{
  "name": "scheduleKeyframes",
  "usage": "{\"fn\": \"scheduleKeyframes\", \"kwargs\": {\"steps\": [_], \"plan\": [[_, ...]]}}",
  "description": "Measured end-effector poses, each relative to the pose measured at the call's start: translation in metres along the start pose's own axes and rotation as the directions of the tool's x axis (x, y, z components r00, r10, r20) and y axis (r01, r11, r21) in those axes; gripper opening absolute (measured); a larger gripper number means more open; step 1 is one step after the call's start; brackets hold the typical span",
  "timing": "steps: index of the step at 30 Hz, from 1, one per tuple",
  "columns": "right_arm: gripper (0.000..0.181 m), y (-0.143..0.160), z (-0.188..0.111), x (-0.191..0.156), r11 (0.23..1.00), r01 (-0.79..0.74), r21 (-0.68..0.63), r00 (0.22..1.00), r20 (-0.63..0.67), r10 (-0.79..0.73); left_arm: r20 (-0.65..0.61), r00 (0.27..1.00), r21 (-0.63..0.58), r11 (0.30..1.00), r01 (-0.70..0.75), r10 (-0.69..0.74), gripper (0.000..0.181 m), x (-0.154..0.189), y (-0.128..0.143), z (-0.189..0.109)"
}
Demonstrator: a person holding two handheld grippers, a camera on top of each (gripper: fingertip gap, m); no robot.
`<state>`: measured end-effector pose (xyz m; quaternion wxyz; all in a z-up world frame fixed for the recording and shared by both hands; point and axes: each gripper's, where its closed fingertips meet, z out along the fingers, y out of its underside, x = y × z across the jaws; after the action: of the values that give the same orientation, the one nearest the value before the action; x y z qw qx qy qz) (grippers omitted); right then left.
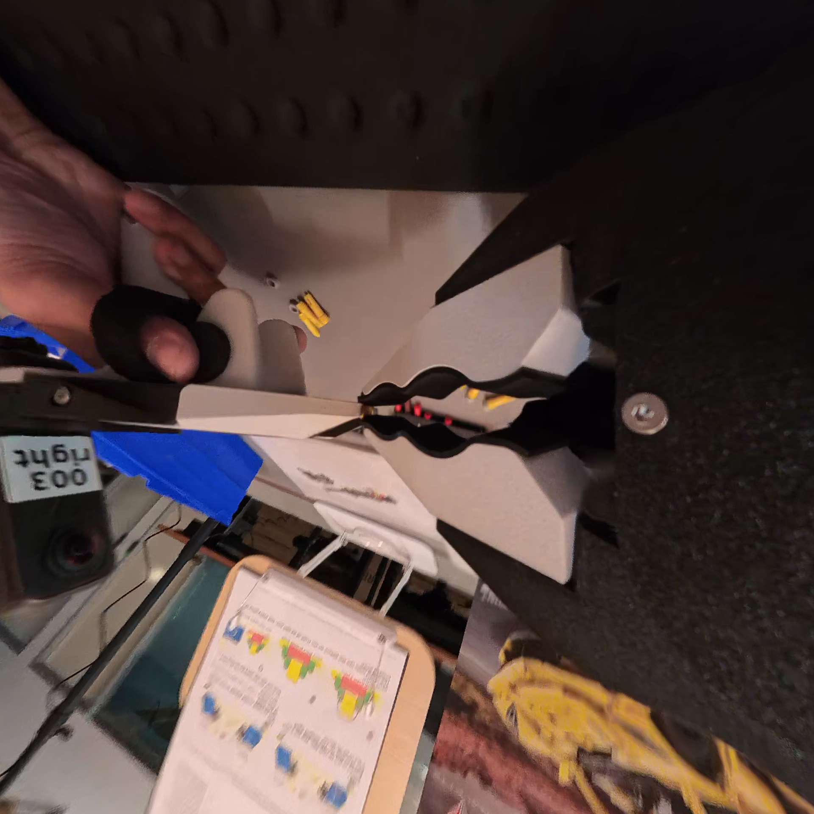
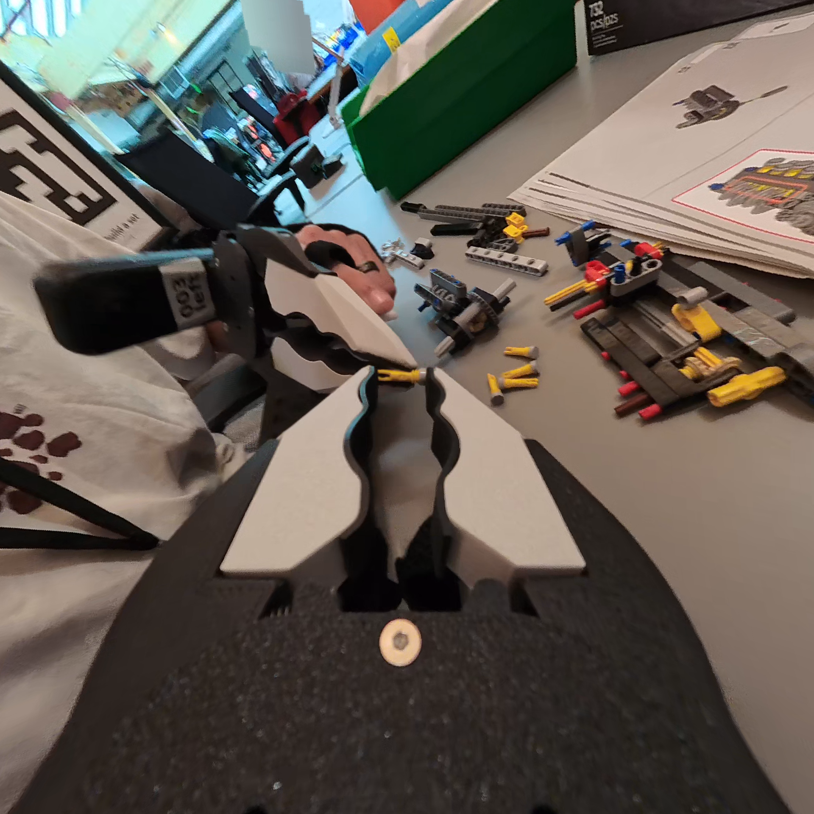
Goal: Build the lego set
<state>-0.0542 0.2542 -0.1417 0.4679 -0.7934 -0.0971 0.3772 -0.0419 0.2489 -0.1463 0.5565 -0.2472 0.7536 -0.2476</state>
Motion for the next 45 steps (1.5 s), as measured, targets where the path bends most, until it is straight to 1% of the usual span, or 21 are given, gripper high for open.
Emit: {"fn": "scheduleKeyframes", "kwargs": {"steps": [1,2,3,5,7,8,10,11,14,16,20,22,23,25,28,30,31,34,38,41,45], "plan": [[0.021,0.002,0.0,0.003,1.0,0.012,-0.013,1.0,-0.021,-0.012,-0.033,0.999,-0.015,0.999,0.033,-0.034,0.004,0.003,0.003,0.001],[0.021,0.002,0.0,0.006,1.0,0.021,-0.018,0.999,-0.035,-0.022,-0.055,0.998,-0.022,0.999,0.041,-0.042,0.01,0.004,0.005,0.0],[0.021,0.001,-0.002,0.016,0.999,0.03,-0.025,0.995,-0.095,-0.032,-0.061,0.997,-0.028,0.998,0.052,-0.054,0.018,0.003,0.009,-0.003],[0.021,0.007,-0.001,0.036,0.989,0.097,-0.113,0.968,-0.219,-0.12,-0.086,0.991,-0.055,0.993,0.101,-0.106,0.032,0.0,0.019,-0.009],[0.021,0.018,0.007,0.049,0.951,0.168,-0.259,0.923,-0.297,-0.244,-0.013,0.989,-0.055,0.987,0.148,-0.149,0.032,-0.019,0.024,-0.018],[0.021,0.023,0.011,0.052,0.92,0.207,-0.332,0.896,-0.314,-0.315,0.033,0.981,-0.054,0.98,0.193,-0.191,0.028,-0.03,0.028,-0.022],[0.021,0.026,0.017,0.06,0.876,0.25,-0.413,0.847,-0.345,-0.405,0.101,0.954,-0.052,0.956,0.289,-0.283,0.026,-0.049,0.038,-0.031],[0.022,0.029,0.019,0.062,0.862,0.25,-0.44,0.845,-0.335,-0.416,0.124,0.937,-0.042,0.942,0.334,-0.326,0.025,-0.057,0.043,-0.034],[0.022,0.038,0.022,0.068,0.855,0.221,-0.469,0.864,-0.313,-0.394,0.135,0.867,0.005,0.876,0.483,-0.479,0.023,-0.074,0.05,-0.038],[0.022,0.036,0.027,0.064,0.871,0.215,-0.442,0.884,-0.292,-0.366,0.115,0.812,0.006,0.818,0.575,-0.572,0.024,-0.078,0.055,-0.037],[0.026,0.036,0.03,0.066,0.861,0.234,-0.452,0.864,-0.31,-0.398,0.11,0.686,-0.008,0.689,0.724,-0.719,0.025,-0.082,0.067,-0.036],[0.032,0.031,0.021,0.064,0.862,0.244,-0.444,0.847,-0.335,-0.413,0.072,0.619,0.023,0.622,0.783,-0.782,0.025,-0.085,0.062,-0.038],[0.032,0.028,0.012,0.063,0.87,0.245,-0.429,0.841,-0.352,-0.411,0.051,0.59,0.047,0.592,0.805,-0.806,0.025,-0.087,0.058,-0.039],[0.031,0.025,-0.018,0.061,0.886,0.231,-0.402,0.828,-0.397,-0.396,-0.005,0.535,0.072,0.534,0.843,-0.845,0.027,-0.088,0.051,-0.041],[0.028,0.038,-0.07,0.068,0.905,0.148,-0.4,0.802,-0.487,-0.346,-0.081,0.459,0.037,0.457,0.889,-0.885,0.027,-0.079,0.046,-0.039],[0.025,0.047,-0.087,0.064,0.926,0.108,-0.363,0.811,-0.506,-0.293,-0.119,0.454,0.014,0.456,0.89,-0.883,0.027,-0.072,0.041,-0.037],[0.025,0.053,-0.089,0.062,0.929,0.088,-0.359,0.816,-0.508,-0.274,-0.13,0.465,0.004,0.468,0.884,-0.876,0.027,-0.068,0.038,-0.036],[0.026,0.067,-0.082,0.053,0.923,0.071,-0.379,0.818,-0.508,-0.271,-0.146,0.527,-0.041,0.537,0.843,-0.837,0.027,-0.053,0.033,-0.032],[0.02,0.064,-0.073,0.047,0.927,0.099,-0.362,0.797,-0.529,-0.291,-0.204,0.585,-0.104,0.612,0.784,-0.785,0.027,-0.03,0.026,-0.03],[0.018,0.064,-0.06,0.043,0.912,0.125,-0.39,0.795,-0.51,-0.327,-0.223,0.609,-0.137,0.643,0.753,-0.761,0.026,-0.019,0.025,-0.027],[0.017,0.069,-0.054,0.053,0.889,0.094,-0.448,0.776,-0.526,-0.347,-0.239,0.625,-0.146,0.664,0.734,-0.743,0.026,-0.013,0.023,-0.027]]}}
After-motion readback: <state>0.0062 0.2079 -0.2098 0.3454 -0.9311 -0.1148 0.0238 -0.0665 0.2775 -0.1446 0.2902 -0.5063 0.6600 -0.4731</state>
